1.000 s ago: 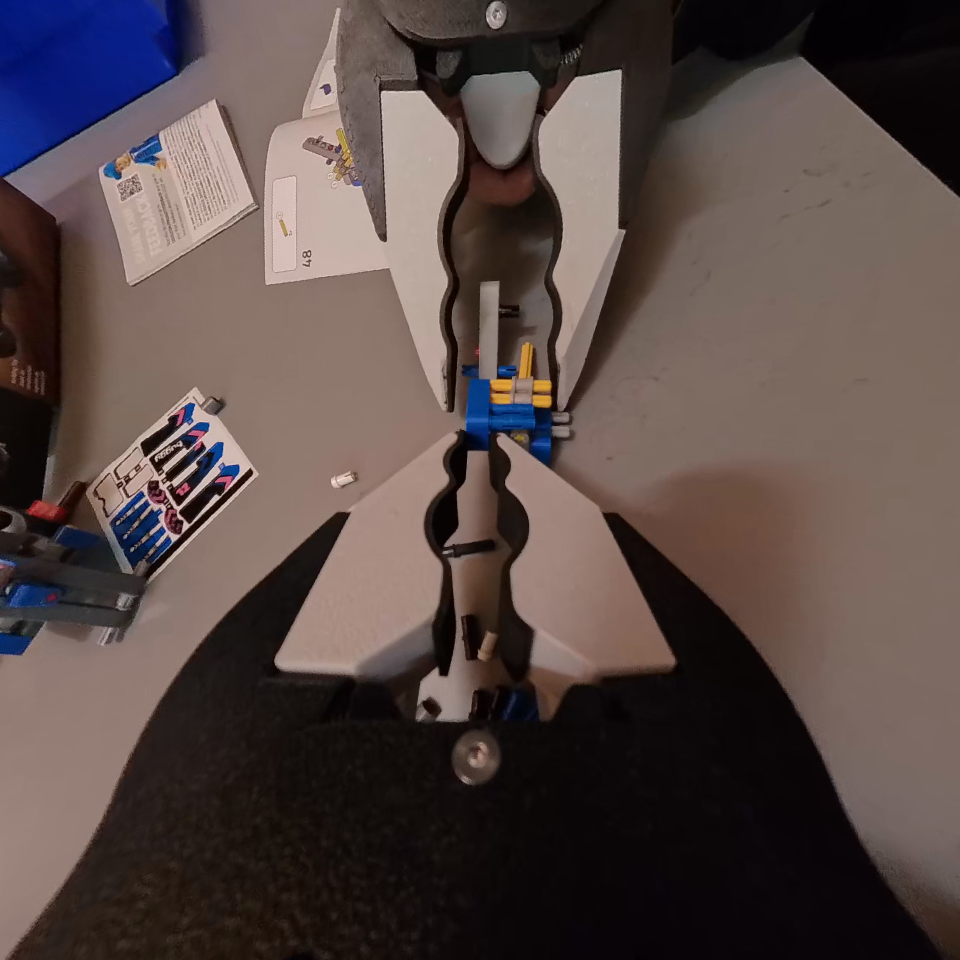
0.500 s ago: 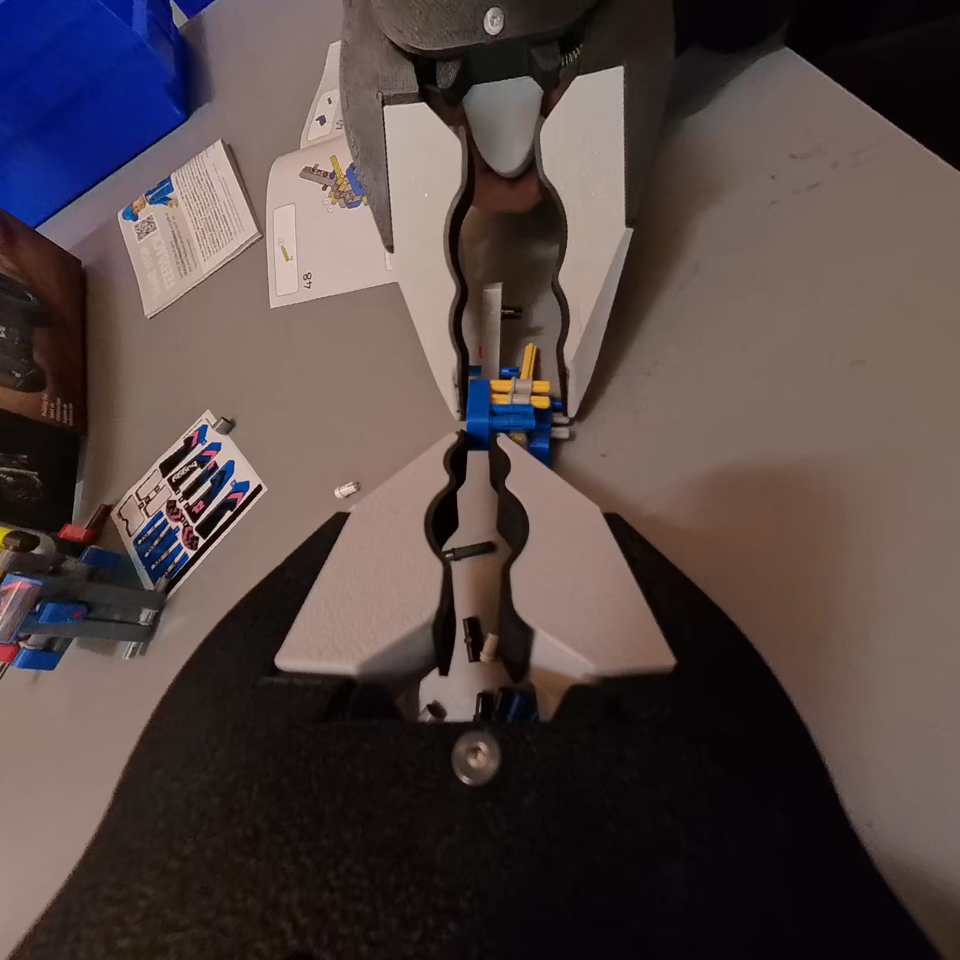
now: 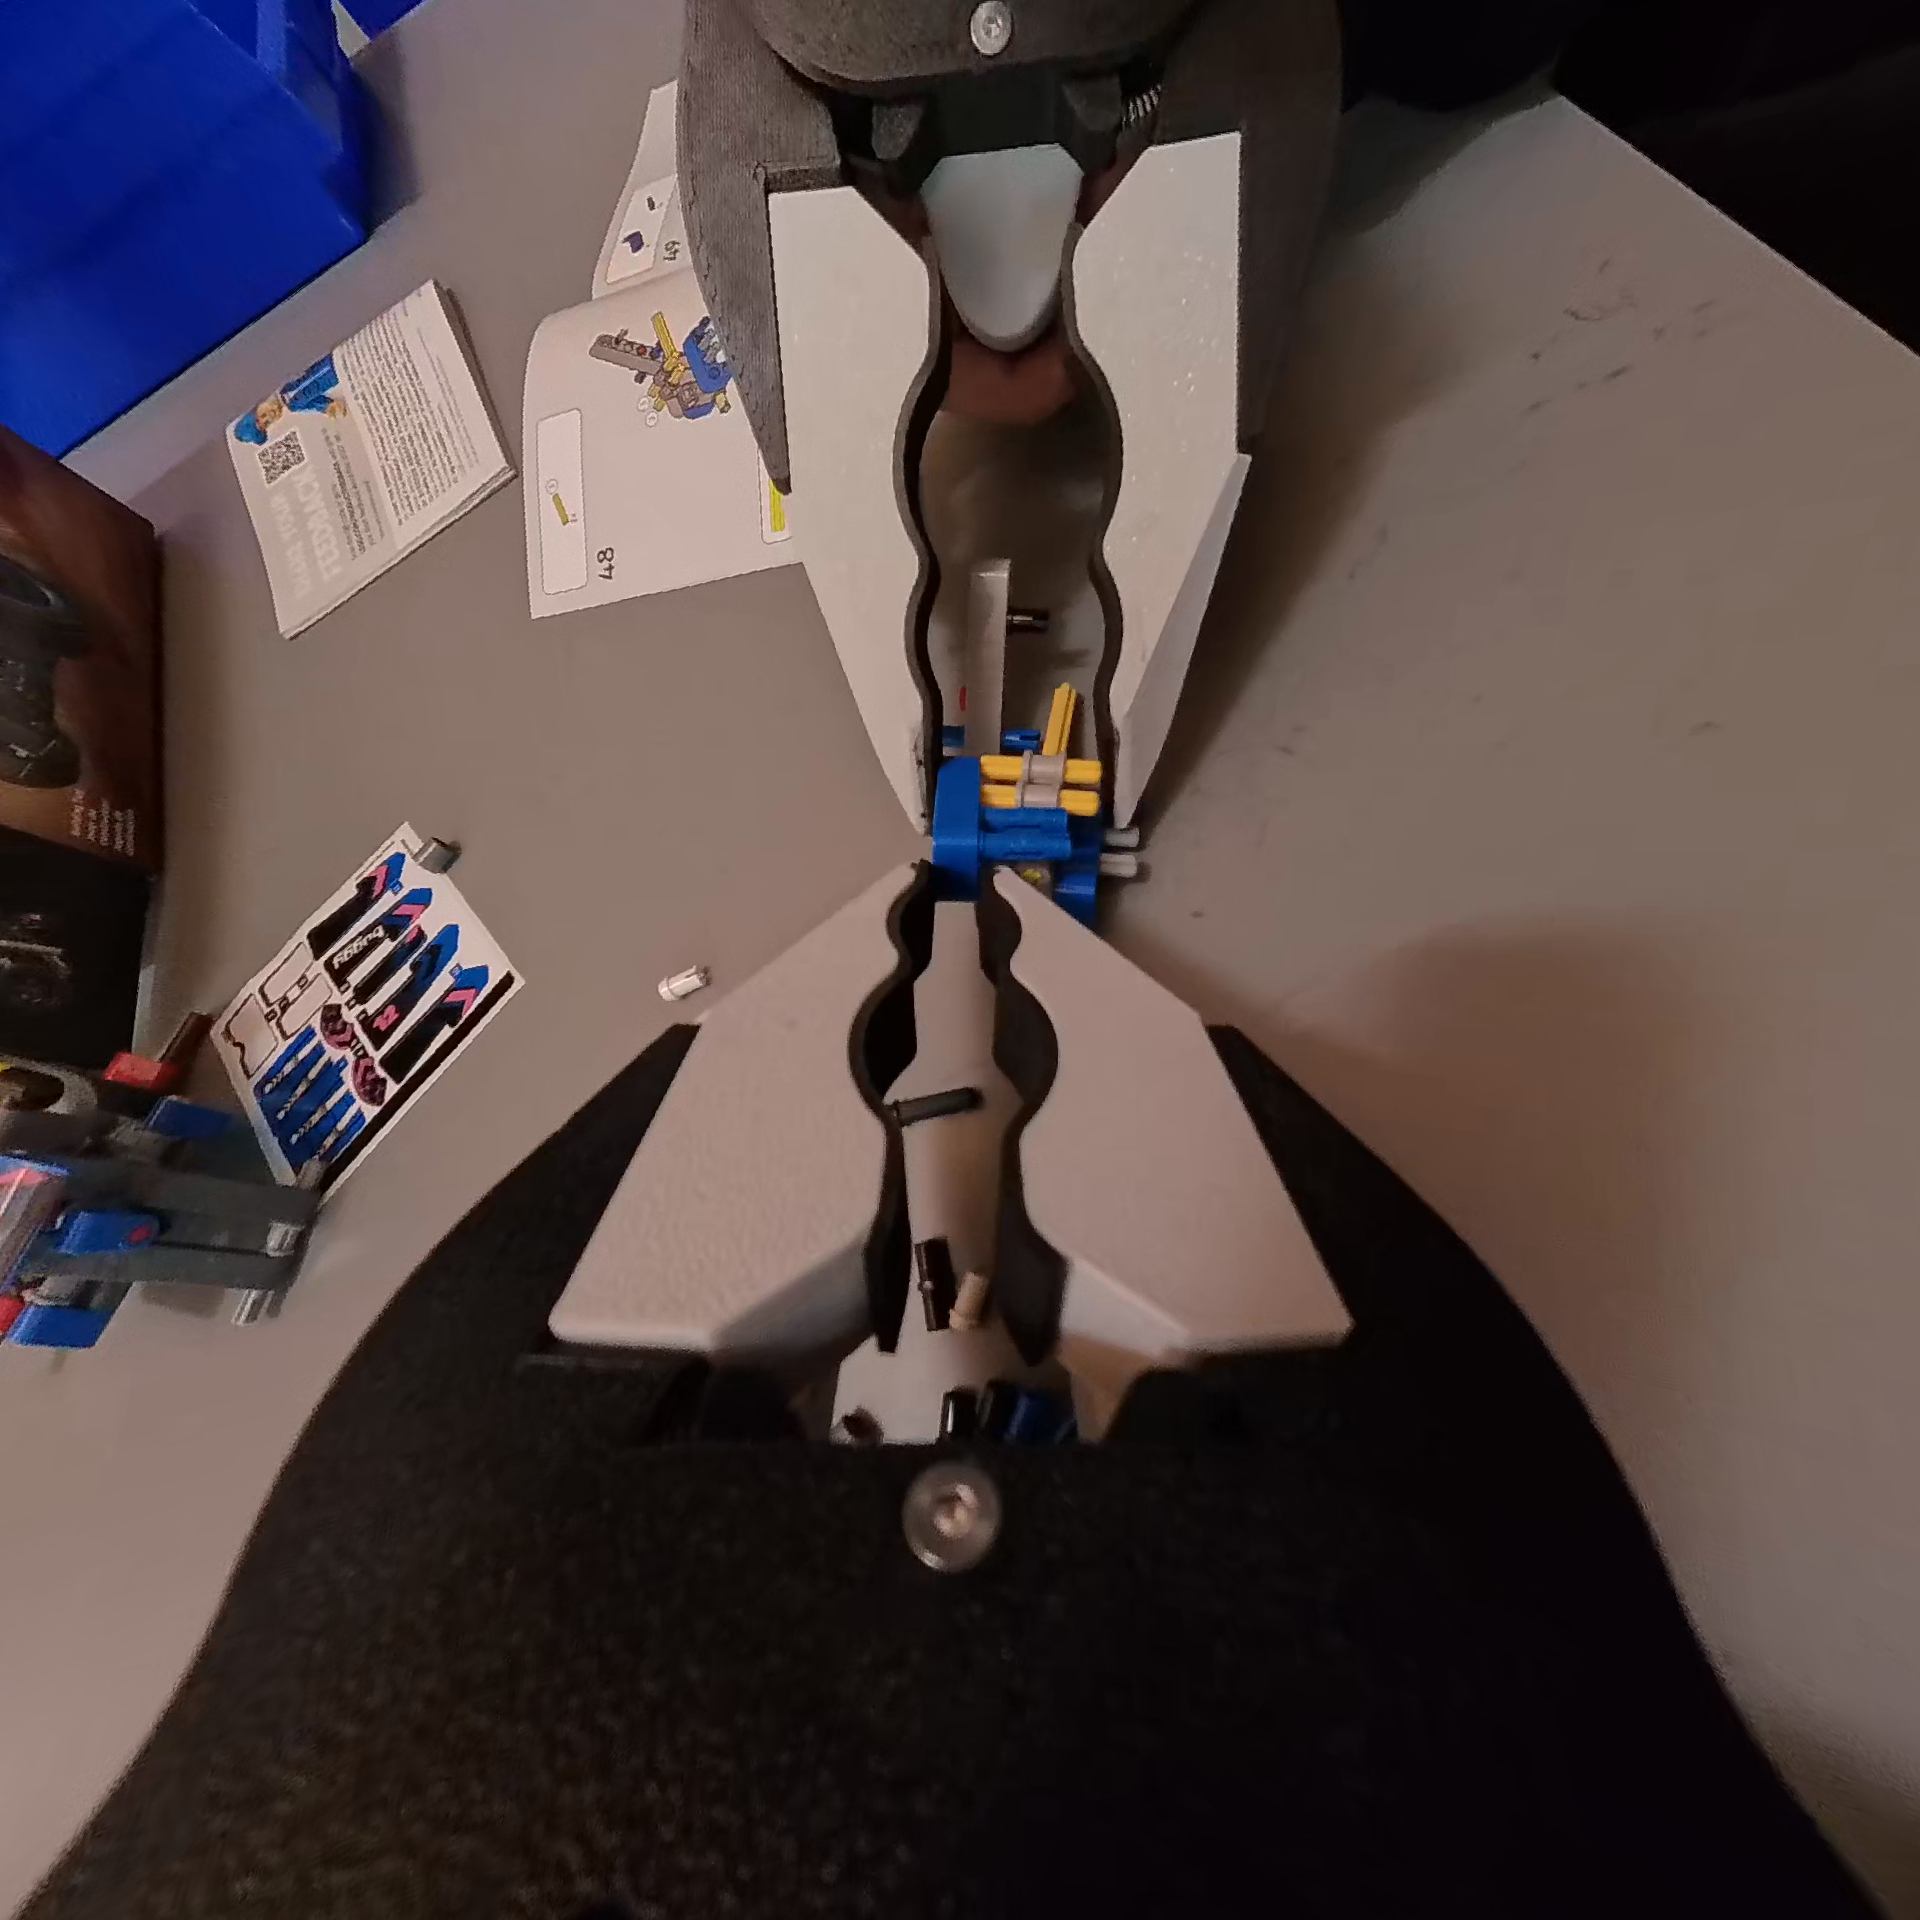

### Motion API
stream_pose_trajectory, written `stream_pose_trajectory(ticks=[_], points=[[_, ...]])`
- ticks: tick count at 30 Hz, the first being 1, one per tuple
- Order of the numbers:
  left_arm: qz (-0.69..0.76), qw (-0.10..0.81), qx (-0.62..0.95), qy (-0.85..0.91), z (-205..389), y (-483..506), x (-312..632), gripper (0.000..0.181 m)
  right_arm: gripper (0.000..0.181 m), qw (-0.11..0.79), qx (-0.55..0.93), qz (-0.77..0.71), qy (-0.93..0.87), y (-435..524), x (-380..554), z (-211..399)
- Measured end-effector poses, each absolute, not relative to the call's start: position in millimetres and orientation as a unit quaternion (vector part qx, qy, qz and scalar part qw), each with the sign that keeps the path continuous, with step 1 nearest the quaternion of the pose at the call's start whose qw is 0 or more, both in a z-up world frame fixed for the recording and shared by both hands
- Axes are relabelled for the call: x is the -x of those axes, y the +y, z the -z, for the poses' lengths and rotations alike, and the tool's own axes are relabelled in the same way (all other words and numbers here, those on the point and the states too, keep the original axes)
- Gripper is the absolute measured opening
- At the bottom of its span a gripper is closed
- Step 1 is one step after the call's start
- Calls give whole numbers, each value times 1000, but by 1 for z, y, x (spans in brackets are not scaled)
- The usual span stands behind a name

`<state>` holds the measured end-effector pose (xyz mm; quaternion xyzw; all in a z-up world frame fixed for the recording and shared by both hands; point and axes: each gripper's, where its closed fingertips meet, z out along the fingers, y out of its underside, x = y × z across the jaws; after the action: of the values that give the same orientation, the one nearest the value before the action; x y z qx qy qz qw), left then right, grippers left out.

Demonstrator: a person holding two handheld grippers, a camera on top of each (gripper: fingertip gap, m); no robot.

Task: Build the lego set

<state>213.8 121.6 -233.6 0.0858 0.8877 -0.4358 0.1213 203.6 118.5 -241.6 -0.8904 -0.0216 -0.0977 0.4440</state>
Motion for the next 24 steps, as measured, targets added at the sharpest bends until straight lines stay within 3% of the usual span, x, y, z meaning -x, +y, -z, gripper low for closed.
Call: stream_pose_trajectory(ticks=[24], points=[[431, 89, -52, 896, 238, 123, -210, 5, 30, 445, 890, 90, -43, 117, -199, 242]])
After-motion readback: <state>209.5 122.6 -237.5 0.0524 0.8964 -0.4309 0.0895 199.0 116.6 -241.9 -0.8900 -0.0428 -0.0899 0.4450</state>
